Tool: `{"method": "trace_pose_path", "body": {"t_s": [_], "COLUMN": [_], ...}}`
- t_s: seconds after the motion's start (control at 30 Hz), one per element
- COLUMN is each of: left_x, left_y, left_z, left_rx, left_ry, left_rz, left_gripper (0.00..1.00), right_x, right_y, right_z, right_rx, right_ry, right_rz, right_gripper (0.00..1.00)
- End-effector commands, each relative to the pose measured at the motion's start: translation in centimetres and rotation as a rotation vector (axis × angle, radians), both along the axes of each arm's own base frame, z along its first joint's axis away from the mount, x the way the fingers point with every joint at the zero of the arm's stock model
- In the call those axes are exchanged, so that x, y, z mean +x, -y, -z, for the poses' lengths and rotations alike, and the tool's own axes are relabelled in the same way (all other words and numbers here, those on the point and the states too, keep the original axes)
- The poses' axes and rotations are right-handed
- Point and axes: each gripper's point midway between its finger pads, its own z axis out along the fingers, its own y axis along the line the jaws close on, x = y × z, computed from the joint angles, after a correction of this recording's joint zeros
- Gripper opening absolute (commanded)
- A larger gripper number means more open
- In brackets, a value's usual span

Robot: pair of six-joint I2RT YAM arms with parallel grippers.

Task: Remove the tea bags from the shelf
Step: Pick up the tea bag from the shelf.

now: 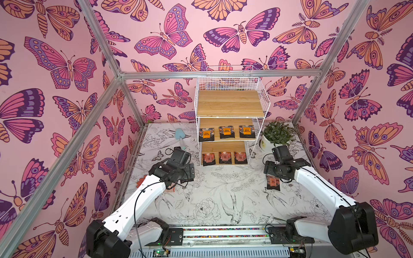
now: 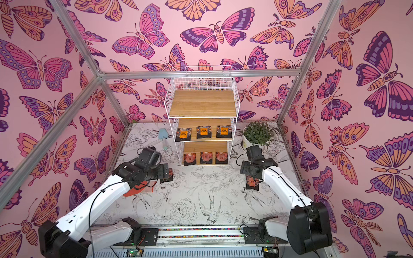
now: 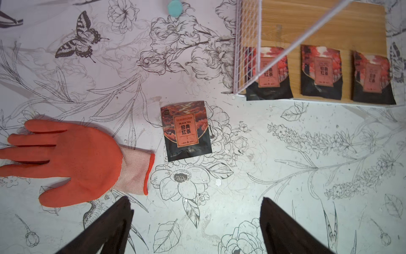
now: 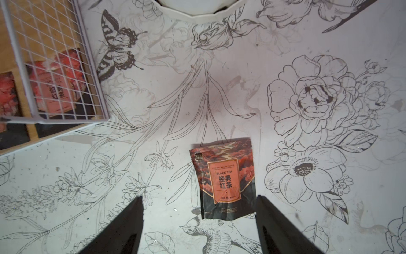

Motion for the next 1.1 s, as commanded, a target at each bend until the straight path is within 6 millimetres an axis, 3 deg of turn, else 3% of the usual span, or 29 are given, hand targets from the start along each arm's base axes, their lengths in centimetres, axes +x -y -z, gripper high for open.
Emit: {"method": "trace_pose_path", "body": {"t_s": [0.0,0.13,0.4,0.5,0.57,0.77,1.07], "left_x": [-1.4,-1.8,0.1,0.4,0.8,1.4,2.6], "left_y": [-1.3,0.8,7.0,8.4,9.5,11.1,11.8], "left_z": [-2.0,-3.6,-8.0,-10.4,-10.7,-13.4,-14.5], "left_rx": [0.064,0.046,0.050,0.061,0.081,0.084,0.020], "left_ry": [0.054,0.106,0.182,0.261,0.279,0.372,0.358], "left_rz": [-0.068,-0.037,0.092,0.107,0.112,0.130,0.111], "left_gripper": [0.93,0.92,0.92,0.92,0.92,0.92,0.94], "right_x": [0.3,0.8,0.8,1.0,1.0,1.2,1.3], "right_y": [-0.3,-0.9,-1.2,-1.3,-1.4,-1.6,-1.5], "right_z": [-0.4,-0.4,-1.3,-1.7,-1.8,-2.2,-3.7], "right_rx": [0.026,0.057,0.088,0.110,0.127,0.153,0.184], "right_ry": [0.004,0.020,0.059,0.072,0.076,0.106,0.155], "right_rz": [-0.005,-0.015,-0.024,-0.020,-0.018,-0.018,-0.023], "right_gripper": [0.84,0.84,0.84,0.85,0.85,0.85,0.85]}}
